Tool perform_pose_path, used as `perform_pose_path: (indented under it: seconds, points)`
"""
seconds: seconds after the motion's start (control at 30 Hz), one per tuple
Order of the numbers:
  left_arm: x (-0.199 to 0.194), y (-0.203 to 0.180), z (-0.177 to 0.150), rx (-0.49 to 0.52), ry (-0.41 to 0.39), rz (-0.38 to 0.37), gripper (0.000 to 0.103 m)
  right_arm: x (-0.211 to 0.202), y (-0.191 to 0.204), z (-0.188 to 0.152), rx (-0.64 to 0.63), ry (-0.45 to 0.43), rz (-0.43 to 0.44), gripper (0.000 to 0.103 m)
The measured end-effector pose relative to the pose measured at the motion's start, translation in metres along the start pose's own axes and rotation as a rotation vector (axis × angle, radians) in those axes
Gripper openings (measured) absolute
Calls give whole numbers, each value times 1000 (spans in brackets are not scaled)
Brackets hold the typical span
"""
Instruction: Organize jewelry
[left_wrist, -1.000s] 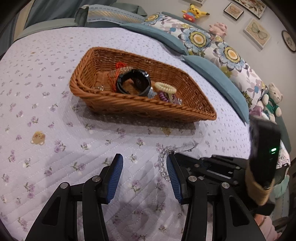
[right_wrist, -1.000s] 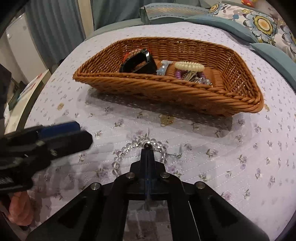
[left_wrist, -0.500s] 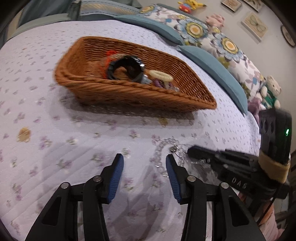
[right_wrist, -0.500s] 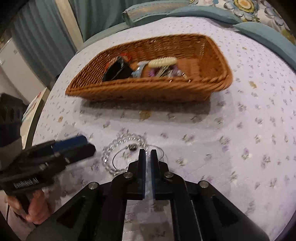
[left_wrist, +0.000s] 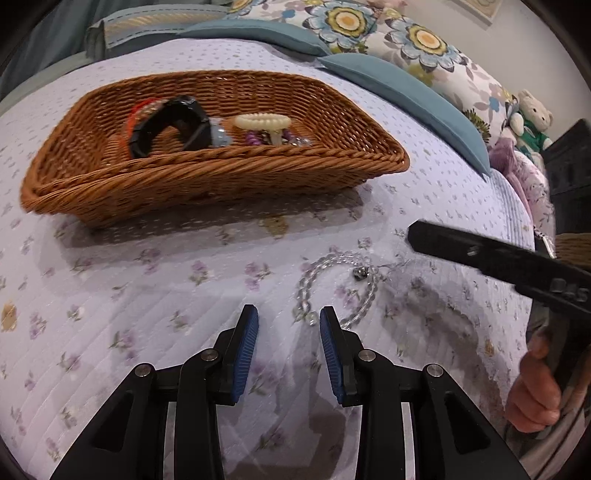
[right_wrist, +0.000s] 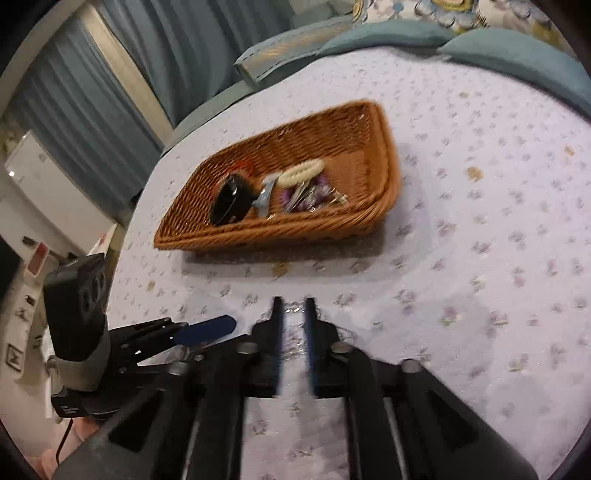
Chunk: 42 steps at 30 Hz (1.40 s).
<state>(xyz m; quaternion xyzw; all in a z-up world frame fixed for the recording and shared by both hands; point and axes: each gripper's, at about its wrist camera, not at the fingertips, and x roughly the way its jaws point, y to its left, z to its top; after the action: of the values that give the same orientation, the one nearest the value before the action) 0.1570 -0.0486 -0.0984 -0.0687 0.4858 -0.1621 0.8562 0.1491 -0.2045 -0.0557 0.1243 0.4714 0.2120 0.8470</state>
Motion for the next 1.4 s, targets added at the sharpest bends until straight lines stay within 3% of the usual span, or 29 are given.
perform_pose_path:
  seconds: [0.03,0.17,0.23,0.37,0.53,0.7,0.8,0.87,1.1,1.23,1.4]
  points:
    - [2,-2,2,5,2,-3,35,-1,1,-1,-2,-4,-23,41]
    - [11,-9,7,24,11,1,34,-8,-5,-1,8,3,-47,41]
    - [17,-15,10,50,17,23,9,-6,-7,-1,8,16,-57,41]
    - [16,-21,10,78,-4,34,8,3,-12,-4,28,51,-46,41]
    - [-24,-17,3,47,-142,-45,8,-4,-19,-2,47,35,-8,41]
    - [-61,-7,-10,2,-195,-49,8,-1,-17,-4,39,52,9,41]
    - [-72,13,-17,-76,-175,-91,8,12,-4,-8,-2,95,25,41]
    - [-74,25,-24,-125,-139,-59,8,20,7,-12,-40,116,43,41]
    - [-63,55,-41,-238,-51,9,8,59,53,-11,-209,146,-36,41]
    - [-54,53,-44,-220,-13,28,8,75,57,-18,-256,192,-43,41]
    - [-50,49,-43,-211,-16,30,8,82,66,-16,-327,183,-58,41]
